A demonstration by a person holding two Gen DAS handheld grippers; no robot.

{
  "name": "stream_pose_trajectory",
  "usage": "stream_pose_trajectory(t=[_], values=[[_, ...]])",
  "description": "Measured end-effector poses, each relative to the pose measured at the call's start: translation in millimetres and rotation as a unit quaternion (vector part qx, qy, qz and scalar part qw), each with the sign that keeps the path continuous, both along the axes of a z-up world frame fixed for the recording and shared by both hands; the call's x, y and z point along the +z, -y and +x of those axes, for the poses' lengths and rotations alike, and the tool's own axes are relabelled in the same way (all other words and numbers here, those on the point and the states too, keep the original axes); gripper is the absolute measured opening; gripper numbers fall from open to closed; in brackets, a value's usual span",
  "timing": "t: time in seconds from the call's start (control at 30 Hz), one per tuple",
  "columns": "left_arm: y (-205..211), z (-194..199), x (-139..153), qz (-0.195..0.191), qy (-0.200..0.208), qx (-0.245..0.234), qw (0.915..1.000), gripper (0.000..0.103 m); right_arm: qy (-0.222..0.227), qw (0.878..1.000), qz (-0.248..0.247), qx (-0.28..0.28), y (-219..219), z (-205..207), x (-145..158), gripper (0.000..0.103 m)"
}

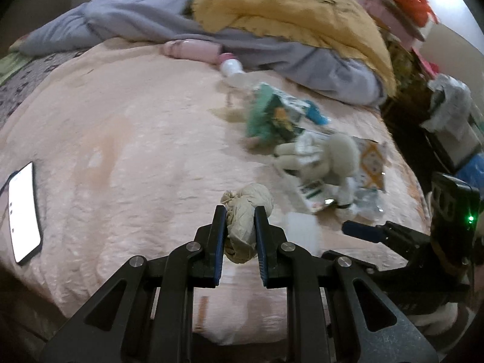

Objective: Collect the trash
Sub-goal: 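Grasp the crumpled beige tissue with the left tool while the right tool grasps the white foam block, then carry both items over the white bucket and open both tools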

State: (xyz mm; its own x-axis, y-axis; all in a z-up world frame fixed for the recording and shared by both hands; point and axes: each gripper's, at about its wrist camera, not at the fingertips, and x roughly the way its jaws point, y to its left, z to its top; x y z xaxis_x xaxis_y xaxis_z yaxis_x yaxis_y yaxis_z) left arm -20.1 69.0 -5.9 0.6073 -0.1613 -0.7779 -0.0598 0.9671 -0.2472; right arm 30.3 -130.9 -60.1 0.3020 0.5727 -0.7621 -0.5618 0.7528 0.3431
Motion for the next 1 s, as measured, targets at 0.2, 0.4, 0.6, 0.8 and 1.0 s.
stream_pose_trajectory(t=[0.2, 0.4, 0.6, 0.8, 1.0], values=[[-7.5, -4.2, -6.4, 0.013, 0.002, 0.015, 0.9998, 0.016, -0.051, 0.999, 0.01, -0.016, -31.6, 17.9, -22.5, 0.073], [-0.1, -4.3, -4.2, 0.014, 0.001, 0.004, 0.9999, 0.016, -0.057, 0.998, -0.002, -0.018, -34.1, 21.2, -31.7, 0.039], [40.9, -0.9, 19.0, 0.009, 0.015, -0.045, 0.9988, 0.016, -0.006, 0.999, 0.026, -0.035, 34.5, 2.0, 22.7, 0.039], [109.0, 9.3, 47.1, 0.003, 0.027, -0.117, 0.9928, 0.016, 0.035, 0.991, 0.024, -0.126, 134.3, -7.7, 61.3, 0.039], [193.4, 22.1, 65.6, 0.006, 0.039, -0.188, 0.9813, 0.016, 0.044, 0.97, 0.007, -0.239, 245.3, -15.5, 67.1, 0.039]])
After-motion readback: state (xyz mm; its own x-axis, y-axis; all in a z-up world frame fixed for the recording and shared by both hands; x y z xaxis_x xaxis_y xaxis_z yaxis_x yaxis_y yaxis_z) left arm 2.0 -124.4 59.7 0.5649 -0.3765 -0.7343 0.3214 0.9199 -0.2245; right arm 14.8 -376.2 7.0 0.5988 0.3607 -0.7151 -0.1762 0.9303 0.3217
